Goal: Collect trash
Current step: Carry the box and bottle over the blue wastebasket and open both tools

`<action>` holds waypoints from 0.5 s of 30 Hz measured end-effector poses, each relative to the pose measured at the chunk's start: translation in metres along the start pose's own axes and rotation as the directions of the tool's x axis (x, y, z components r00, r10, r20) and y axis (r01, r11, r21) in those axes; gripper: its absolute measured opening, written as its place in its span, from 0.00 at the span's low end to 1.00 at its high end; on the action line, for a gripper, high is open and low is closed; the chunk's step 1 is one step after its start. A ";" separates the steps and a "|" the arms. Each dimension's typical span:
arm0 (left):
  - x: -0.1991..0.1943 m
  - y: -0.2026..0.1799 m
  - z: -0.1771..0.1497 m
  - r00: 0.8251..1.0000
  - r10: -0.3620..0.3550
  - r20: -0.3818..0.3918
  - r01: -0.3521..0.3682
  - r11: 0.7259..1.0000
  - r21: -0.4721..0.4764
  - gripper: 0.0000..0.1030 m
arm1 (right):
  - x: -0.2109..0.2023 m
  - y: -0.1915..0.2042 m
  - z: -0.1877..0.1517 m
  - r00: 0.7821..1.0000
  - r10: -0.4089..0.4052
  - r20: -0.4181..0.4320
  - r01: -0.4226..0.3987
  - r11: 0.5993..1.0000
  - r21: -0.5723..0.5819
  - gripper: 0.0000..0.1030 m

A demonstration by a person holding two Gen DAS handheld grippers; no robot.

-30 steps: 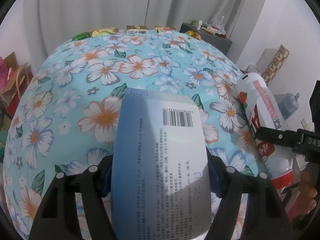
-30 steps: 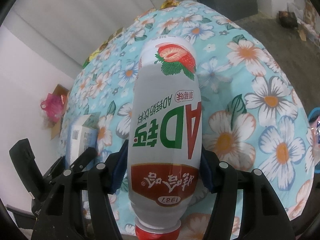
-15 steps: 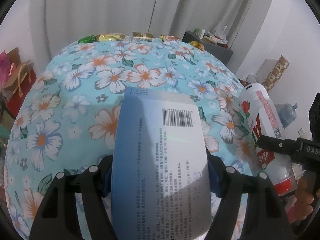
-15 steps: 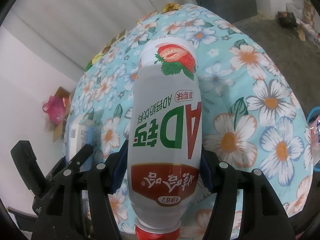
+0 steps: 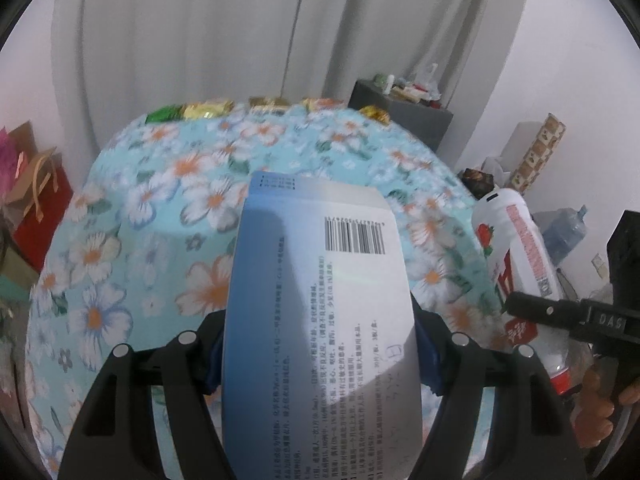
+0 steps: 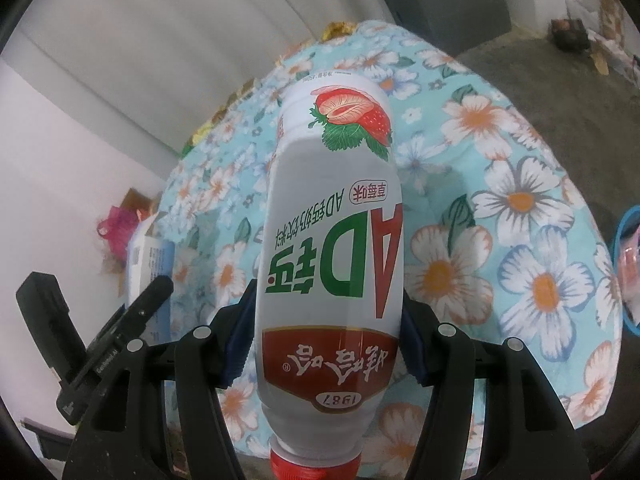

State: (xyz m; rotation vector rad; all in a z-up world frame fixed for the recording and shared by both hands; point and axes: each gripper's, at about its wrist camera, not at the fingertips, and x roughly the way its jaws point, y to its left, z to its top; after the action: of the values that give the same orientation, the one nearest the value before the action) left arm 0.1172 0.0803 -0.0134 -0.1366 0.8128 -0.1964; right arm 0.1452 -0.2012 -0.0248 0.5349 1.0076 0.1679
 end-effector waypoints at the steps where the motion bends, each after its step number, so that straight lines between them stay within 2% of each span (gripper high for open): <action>1: -0.003 -0.005 0.005 1.000 -0.012 0.011 0.012 1.000 0.013 0.68 | -0.005 -0.002 0.000 1.000 0.008 0.010 -0.008 1.000 0.006 0.56; 5: -0.009 -0.026 0.022 0.996 -0.074 0.040 0.071 0.996 0.054 0.68 | -0.027 -0.012 -0.003 0.998 0.034 0.052 -0.035 0.999 0.034 0.56; 9: -0.004 -0.059 0.042 0.988 -0.153 0.023 0.150 0.983 0.105 0.68 | -0.050 -0.030 -0.006 0.991 0.070 0.116 -0.080 0.993 0.087 0.56; 15: 0.018 -0.142 0.065 0.950 -0.301 -0.084 0.312 0.929 0.200 0.68 | -0.098 -0.090 -0.013 0.965 0.079 0.249 -0.134 0.968 0.214 0.56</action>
State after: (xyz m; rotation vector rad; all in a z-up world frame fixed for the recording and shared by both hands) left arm 0.1603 -0.0588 0.0458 -0.0574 0.8142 -0.5832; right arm 0.0726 -0.3108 -0.0010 0.8026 0.7664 0.0807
